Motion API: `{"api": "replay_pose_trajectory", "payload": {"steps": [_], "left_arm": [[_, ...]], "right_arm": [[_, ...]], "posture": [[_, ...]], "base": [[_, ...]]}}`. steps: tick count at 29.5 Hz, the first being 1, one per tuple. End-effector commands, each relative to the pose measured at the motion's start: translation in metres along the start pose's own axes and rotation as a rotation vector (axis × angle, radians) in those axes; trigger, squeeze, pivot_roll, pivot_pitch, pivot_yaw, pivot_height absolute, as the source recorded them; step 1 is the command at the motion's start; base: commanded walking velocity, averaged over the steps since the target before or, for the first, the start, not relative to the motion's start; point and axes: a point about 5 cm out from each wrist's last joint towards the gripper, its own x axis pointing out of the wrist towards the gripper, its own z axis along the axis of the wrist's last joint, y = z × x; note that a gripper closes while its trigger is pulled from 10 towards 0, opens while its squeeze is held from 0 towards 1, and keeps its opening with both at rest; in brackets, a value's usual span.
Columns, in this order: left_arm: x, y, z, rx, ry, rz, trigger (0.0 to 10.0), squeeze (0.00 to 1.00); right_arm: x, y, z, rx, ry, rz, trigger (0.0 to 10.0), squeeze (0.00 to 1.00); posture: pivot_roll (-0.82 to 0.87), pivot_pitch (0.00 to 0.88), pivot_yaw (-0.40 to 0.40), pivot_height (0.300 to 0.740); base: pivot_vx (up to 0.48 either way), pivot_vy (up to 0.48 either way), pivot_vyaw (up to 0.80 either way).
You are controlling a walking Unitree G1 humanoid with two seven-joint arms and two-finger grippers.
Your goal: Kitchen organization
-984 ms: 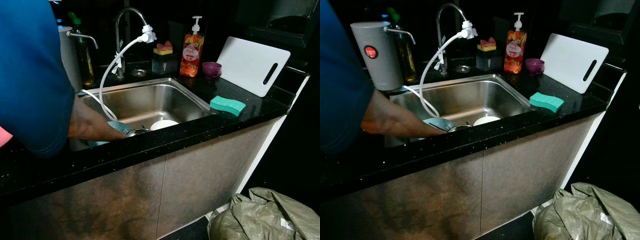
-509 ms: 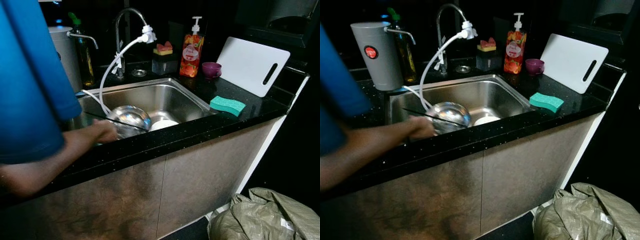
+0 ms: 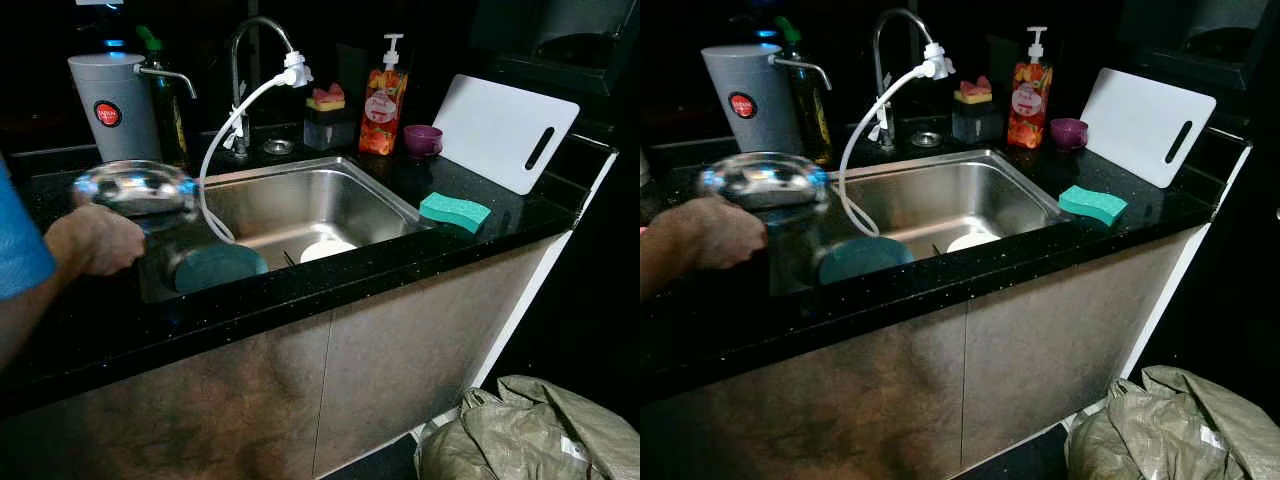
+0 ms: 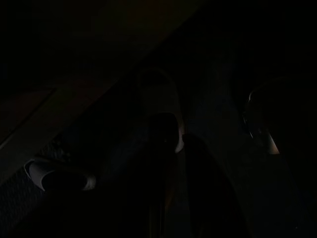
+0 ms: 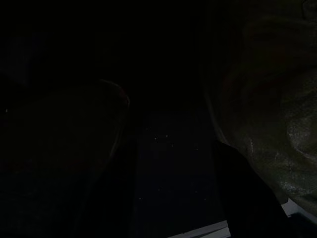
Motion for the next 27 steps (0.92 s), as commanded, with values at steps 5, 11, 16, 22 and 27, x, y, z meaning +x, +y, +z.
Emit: {"api": "replay_pose_trajectory", "payload": {"steps": [5,11,16,22,27], "left_arm": [[-0.0008,-0.0004,-0.0047,0.006,0.018,-0.005,10.0,0.0],[-0.0007,-0.0009,-0.0045,0.006,0.018,-0.007,10.0,0.0],[-0.0007,-0.0014,-0.0048,0.006,0.019,-0.007,10.0,0.0],[-0.0009,-0.0015,-0.0057,0.004,0.021,-0.007,10.0,0.0],[-0.001,-0.0012,-0.0064,0.005,0.024,-0.007,10.0,0.0]], "right_arm": [[-0.0012,0.0013,-0.0068,0.006,0.023,0.0,10.0,0.0],[-0.0012,0.0017,-0.0072,0.007,0.023,0.001,10.0,0.0],[-0.0014,0.0015,-0.0077,0.007,0.024,0.001,10.0,0.0],[-0.0014,0.0018,-0.0079,0.008,0.025,0.001,10.0,0.0],[-0.0014,0.0022,-0.0079,0.008,0.025,0.002,10.0,0.0]], "posture": [[0.0,0.105,-0.018,0.74],[0.0,0.108,-0.017,0.74],[0.0,0.11,-0.018,0.74],[0.0,0.111,-0.019,0.74],[0.0,0.111,-0.019,0.74]], "base": [[0.0,0.0,0.0],[0.0,0.0,0.0],[0.0,0.0,0.0],[0.0,0.0,0.0],[0.0,0.0,0.0]]}}
